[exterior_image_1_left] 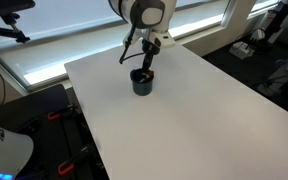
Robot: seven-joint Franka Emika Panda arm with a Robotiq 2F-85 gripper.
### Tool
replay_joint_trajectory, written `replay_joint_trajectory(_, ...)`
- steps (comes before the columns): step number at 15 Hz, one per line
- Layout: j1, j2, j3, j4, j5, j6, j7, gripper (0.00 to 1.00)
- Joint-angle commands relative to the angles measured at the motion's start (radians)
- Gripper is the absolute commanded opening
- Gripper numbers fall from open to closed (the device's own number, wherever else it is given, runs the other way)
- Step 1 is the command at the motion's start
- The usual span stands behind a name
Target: Remove the red marker from the mug.
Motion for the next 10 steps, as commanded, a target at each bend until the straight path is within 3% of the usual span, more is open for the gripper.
replay_joint_trajectory(1,0.001,-0.101,0.007,-0.034,0.007,-0.101,-0.025,1.0)
replay_joint_trajectory(4,0.0,-0.141,0.007,-0.028,0.0,-0.158,-0.024,1.0)
replay_joint_trajectory(10,-0.001,-0.124,0.005,0.002,-0.006,-0.151,-0.007,1.0)
